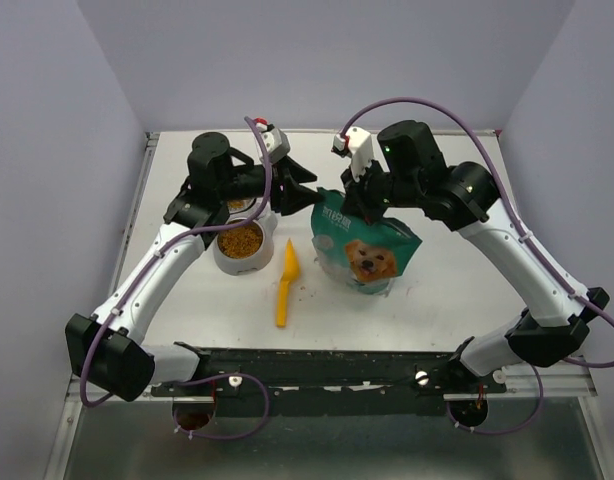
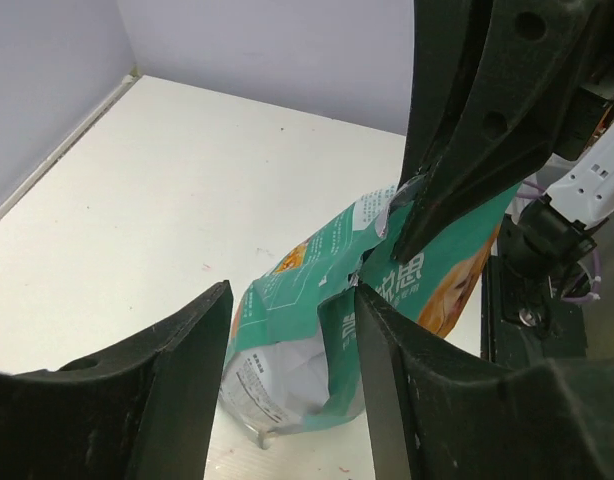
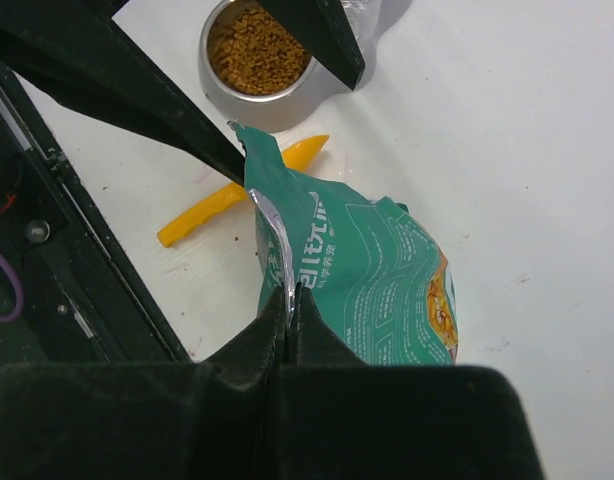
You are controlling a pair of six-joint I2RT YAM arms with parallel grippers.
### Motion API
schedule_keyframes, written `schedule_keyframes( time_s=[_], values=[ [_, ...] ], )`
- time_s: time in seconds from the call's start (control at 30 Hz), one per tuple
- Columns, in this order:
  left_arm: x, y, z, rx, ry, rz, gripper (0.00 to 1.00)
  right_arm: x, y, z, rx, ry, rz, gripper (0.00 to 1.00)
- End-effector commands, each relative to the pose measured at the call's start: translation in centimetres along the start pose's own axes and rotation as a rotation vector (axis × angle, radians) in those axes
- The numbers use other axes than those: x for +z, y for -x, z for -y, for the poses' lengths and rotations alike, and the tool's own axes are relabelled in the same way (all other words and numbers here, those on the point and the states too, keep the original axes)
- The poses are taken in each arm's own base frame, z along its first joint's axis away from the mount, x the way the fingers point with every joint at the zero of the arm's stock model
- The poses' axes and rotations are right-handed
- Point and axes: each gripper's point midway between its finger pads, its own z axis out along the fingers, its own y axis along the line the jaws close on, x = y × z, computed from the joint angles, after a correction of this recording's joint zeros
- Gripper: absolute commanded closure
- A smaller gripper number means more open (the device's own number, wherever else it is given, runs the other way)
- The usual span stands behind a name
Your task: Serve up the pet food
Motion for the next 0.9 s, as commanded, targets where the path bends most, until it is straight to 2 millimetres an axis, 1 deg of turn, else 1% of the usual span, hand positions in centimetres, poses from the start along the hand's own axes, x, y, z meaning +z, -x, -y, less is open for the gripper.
schedule_keyframes(
  time_s=[0.0,0.03,0.13,0.27,0.37,0.4,0.47,0.53,0.57,0.6,0.63,0.67,0.7,0.73,0.77,0.8,0.87],
  values=[
    [-0.6,2.0,0.7,0.075,-0.066,0.043,0.41,-0.1,0.3,-1.1,0.007,0.052,-0.001,1.00],
    [-0.3,1.6,1.7,0.042,-0.140,0.030,0.41,0.0,0.3,-1.1,0.004,0.053,-0.002,1.00],
    [0.2,0.1,2.8,-0.009,-0.232,0.009,0.42,0.3,0.5,-1.2,0.006,0.056,-0.005,0.99],
    [0.6,-0.8,3.2,-0.036,-0.280,0.029,0.43,0.6,0.6,-1.4,0.022,0.072,-0.003,0.99],
    [1.2,-1.1,2.9,-0.054,-0.301,0.032,0.48,1.0,0.2,-1.5,0.031,0.078,-0.022,1.00],
    [1.3,-1.0,2.9,-0.053,-0.304,0.040,0.50,1.1,0.2,-1.5,0.032,0.079,-0.026,0.99],
    [1.6,-0.7,2.9,-0.061,-0.318,0.057,0.60,1.2,-0.1,-1.3,0.036,0.070,-0.036,0.99],
    [1.7,-0.2,3.1,-0.074,-0.341,0.072,0.75,1.4,-0.4,-0.9,0.039,0.049,-0.049,0.99],
    [1.8,-0.1,3.2,-0.074,-0.350,0.079,0.85,1.3,-0.5,-0.6,0.042,0.030,-0.054,0.97],
    [1.8,0.0,3.2,-0.082,-0.350,0.080,0.92,1.3,-0.7,-0.3,0.044,0.009,-0.063,0.92],
    [1.8,0.0,3.1,-0.085,-0.343,0.082,0.99,1.1,-1.0,0.3,0.052,-0.029,-0.075,0.79],
    [1.8,0.0,3.0,-0.086,-0.330,0.082,1.00,0.8,-1.3,0.9,0.056,-0.068,-0.086,0.66],
    [1.7,0.0,2.8,-0.086,-0.310,0.083,1.00,0.5,-1.9,1.4,0.067,-0.107,-0.101,0.55],
    [1.8,0.1,2.6,-0.090,-0.285,0.082,1.00,0.0,-2.4,1.9,0.071,-0.141,-0.111,0.40],
    [1.8,0.3,2.3,-0.095,-0.267,0.080,1.00,-0.5,-2.8,2.5,0.077,-0.185,-0.118,0.34],
    [1.9,0.4,2.1,-0.115,-0.249,0.074,1.00,-1.0,-3.4,2.9,0.075,-0.209,-0.131,0.26],
    [2.0,0.9,1.7,-0.161,-0.220,0.068,1.00,-1.4,-4.3,3.6,0.061,-0.258,-0.154,0.24]
  ],
)
